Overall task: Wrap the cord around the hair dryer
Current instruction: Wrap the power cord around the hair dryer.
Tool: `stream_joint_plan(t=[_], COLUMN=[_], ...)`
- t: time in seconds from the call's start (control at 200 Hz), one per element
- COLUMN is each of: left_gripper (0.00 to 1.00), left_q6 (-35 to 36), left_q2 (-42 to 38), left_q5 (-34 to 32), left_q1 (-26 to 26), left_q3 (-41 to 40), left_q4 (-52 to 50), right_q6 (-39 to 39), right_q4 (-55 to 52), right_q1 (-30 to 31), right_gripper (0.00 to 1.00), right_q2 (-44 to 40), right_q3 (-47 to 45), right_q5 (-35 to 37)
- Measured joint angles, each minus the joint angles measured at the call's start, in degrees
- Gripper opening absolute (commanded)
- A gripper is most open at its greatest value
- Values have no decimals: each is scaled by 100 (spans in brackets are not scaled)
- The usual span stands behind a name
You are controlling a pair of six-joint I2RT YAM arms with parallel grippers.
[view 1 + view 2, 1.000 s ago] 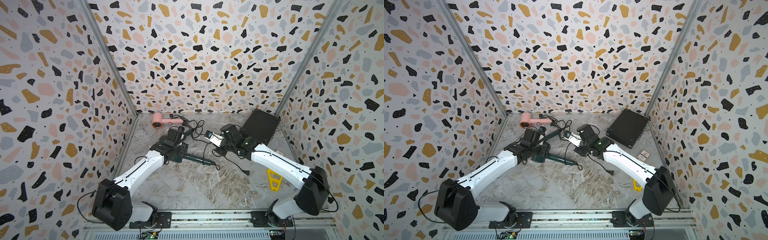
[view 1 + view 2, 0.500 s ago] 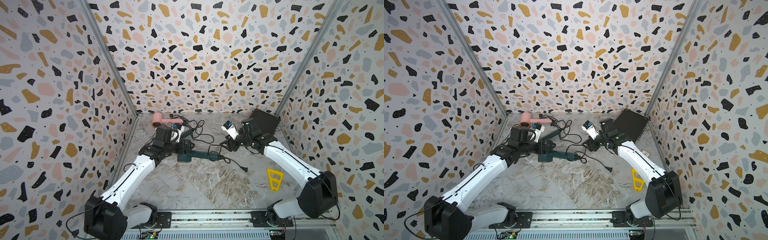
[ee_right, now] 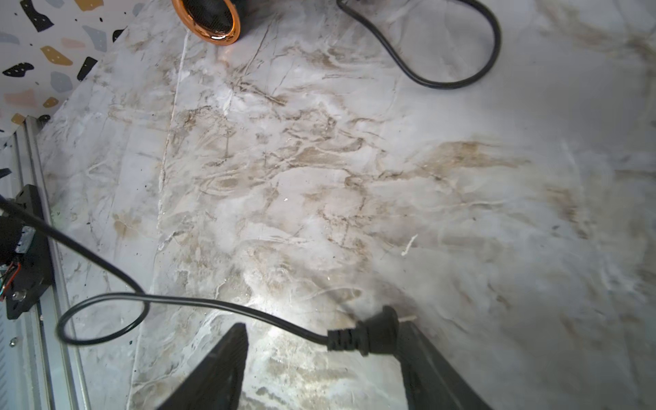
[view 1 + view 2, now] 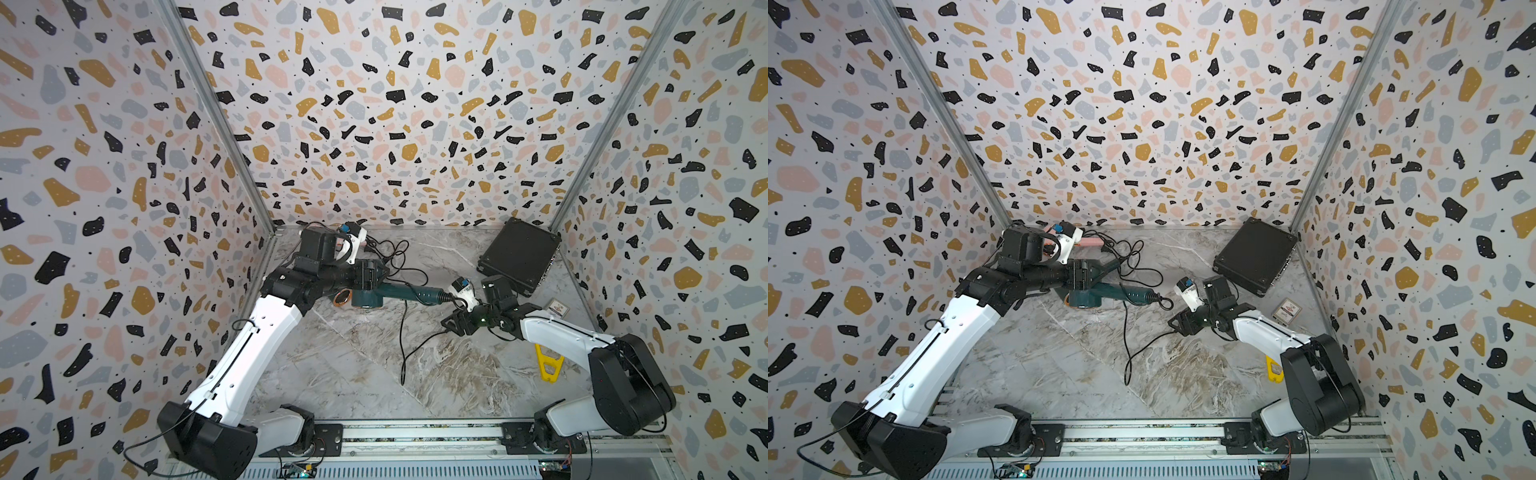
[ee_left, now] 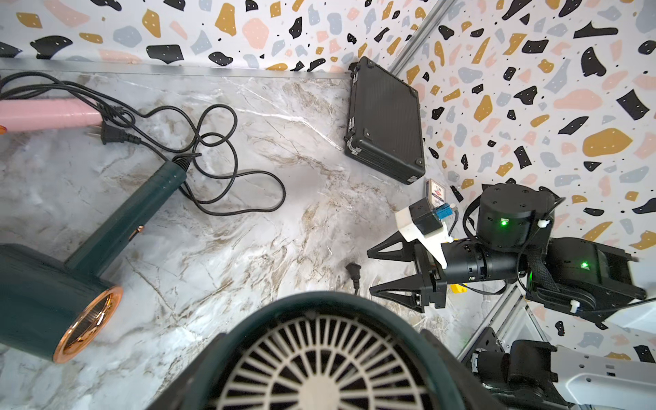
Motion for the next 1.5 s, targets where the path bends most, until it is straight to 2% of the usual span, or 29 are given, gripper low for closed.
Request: stream_joint_plan(t=[0.255,0.546,0.721,0.816,0.901,1.006,1.111,1.322,1.502], left_gripper=[0,0,0,0,0,0,0,0,0], left_q6=[173,339,334,306,273,240,201,90,35], left_q2=[289,376,487,564,614,669,723,732,732], left_q5=[15,50,59,107,181,232,273,354,407], left_q1=[0,118,415,431,426,422,422,422,424], left_q3=[271,632,986,1176,1255,1263,1263,1263,1263], left_q4=[-621,-962,-1117,-1128,-1126,-1130,-1130,-1084,-1016], right_q6=[-570,-883,-214,269,686,1222,1600,2052,2218], right_q4=[50,186,804,1331,1943,2918,3735,5211,5606], right_q1=[612,1008,1163,1394,1749,2111,2343,2793,3016], right_gripper=[78,74,66,51,51,57,57,55,57], right_q2=[184,181,122,98,107,245,592,1591,2216], right_q3=[-20,-105,-299,-426,-461,-518,-544,-546,-267], right_q5=[302,887,352,127,15,4,302,1449,1871])
